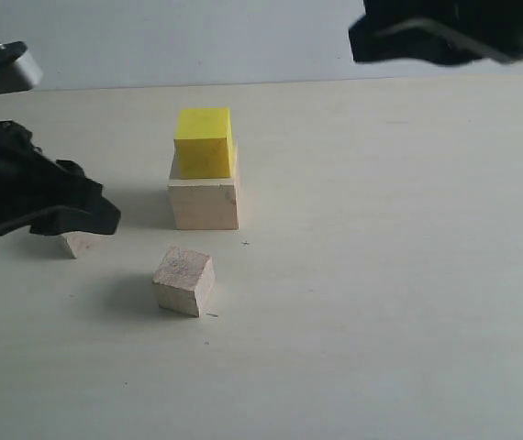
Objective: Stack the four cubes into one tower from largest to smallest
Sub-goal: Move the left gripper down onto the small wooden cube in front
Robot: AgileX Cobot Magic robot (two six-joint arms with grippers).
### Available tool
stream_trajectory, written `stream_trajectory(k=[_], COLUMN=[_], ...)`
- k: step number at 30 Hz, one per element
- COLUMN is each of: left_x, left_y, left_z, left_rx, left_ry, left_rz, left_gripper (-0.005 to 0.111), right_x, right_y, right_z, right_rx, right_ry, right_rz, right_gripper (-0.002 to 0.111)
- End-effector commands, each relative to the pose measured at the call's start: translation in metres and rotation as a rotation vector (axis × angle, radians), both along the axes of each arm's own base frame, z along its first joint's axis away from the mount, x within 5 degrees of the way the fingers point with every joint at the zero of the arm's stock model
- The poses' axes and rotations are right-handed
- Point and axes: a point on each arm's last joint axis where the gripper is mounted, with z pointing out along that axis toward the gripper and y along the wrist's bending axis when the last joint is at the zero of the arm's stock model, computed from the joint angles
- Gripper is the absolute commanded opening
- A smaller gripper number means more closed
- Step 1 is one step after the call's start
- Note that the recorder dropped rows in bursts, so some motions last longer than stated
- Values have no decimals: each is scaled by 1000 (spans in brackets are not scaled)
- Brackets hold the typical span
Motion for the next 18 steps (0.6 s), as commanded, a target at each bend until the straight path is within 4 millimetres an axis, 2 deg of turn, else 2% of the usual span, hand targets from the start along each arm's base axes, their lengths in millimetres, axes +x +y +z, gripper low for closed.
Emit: stream_trajectory(k=[1,5,6,8,12,15,18], left_x=[4,10,14,19,31,34,36], left_y=[-31,-50,-52,-52,-55,-57,-58], left_z=[-5,-19,-25,-32,-41,-58,-65], left_rx=[1,39,58,77,79,117,126], left_ry=[42,92,127,132,65,103,120], left_rz=[-83,-110,-69,-29,-6,-42,-42], left_gripper=[45,57,63,65,65,75,80], right_x=[-19,-35,-42,-50,-58,-59,-59], right_y=[-13,-23,-27,-32,-36,-37,-37], right_z=[-9,-6,-3,4,8,6,6], right_rx=[15,32,40,58,68,55,56], right_ry=[4,-21,-34,-62,-79,-60,-61], right_rz=[-11,-6,-1,2,7,16,15], right_gripper=[0,0,0,0,0,0,0])
